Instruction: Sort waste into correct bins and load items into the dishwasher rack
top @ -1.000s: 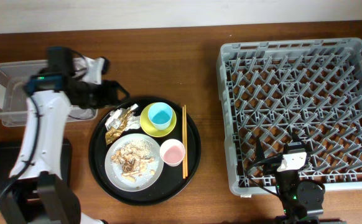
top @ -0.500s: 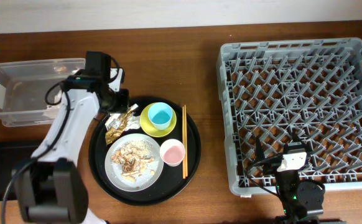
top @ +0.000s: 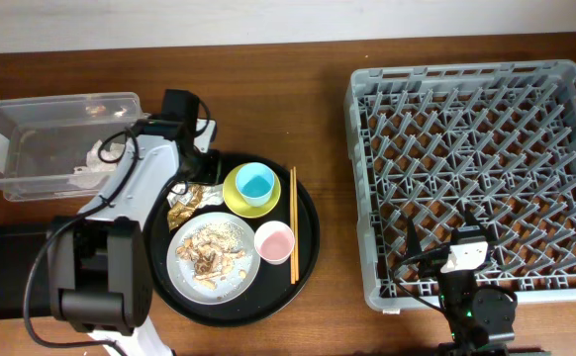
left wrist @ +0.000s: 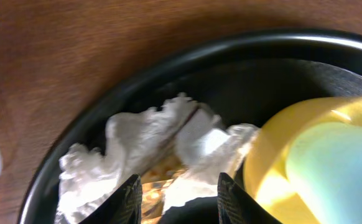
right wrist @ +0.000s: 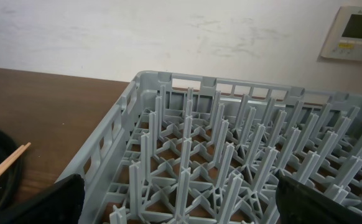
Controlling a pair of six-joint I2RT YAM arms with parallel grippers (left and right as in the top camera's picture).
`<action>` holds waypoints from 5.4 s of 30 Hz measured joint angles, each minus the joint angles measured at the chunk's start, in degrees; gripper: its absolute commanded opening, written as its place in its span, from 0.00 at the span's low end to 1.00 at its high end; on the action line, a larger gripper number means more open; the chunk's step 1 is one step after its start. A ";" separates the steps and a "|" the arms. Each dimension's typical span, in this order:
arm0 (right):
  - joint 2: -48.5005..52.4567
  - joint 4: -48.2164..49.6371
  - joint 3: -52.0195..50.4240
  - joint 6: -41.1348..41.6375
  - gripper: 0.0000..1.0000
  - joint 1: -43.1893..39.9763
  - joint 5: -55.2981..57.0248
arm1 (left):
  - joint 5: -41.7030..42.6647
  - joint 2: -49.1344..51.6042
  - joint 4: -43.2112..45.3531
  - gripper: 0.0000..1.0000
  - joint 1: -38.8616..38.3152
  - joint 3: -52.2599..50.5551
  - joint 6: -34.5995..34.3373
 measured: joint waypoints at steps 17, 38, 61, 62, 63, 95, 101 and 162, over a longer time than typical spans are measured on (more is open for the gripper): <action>0.00 0.00 0.00 0.00 0.98 0.00 0.00 | -3.87 4.94 0.66 0.00 -0.68 0.02 1.38; 0.00 0.00 0.00 0.00 0.98 0.00 0.00 | 6.27 -12.76 8.72 0.01 6.19 3.67 -7.13; 0.00 0.00 0.00 -0.02 0.99 0.00 0.00 | 18.12 -12.76 21.68 0.76 30.14 3.80 -31.26; 0.00 0.00 0.00 0.00 0.98 0.00 0.00 | 21.55 -12.76 21.29 0.76 30.10 3.80 -30.32; 0.00 0.00 0.00 -0.02 0.98 0.00 0.00 | 27.12 -12.76 20.02 0.76 29.73 3.82 -28.04; 0.00 0.00 0.00 0.00 0.98 0.00 0.00 | -12.48 1.64 -2.60 0.66 -0.33 1.55 -13.38; 0.00 0.00 0.00 -0.02 0.98 0.00 0.00 | -12.68 4.02 -0.59 0.57 -0.33 1.49 -13.42; 0.00 0.00 0.00 -0.02 0.98 0.00 0.00 | -31.93 -9.09 13.51 0.81 18.40 9.84 -26.25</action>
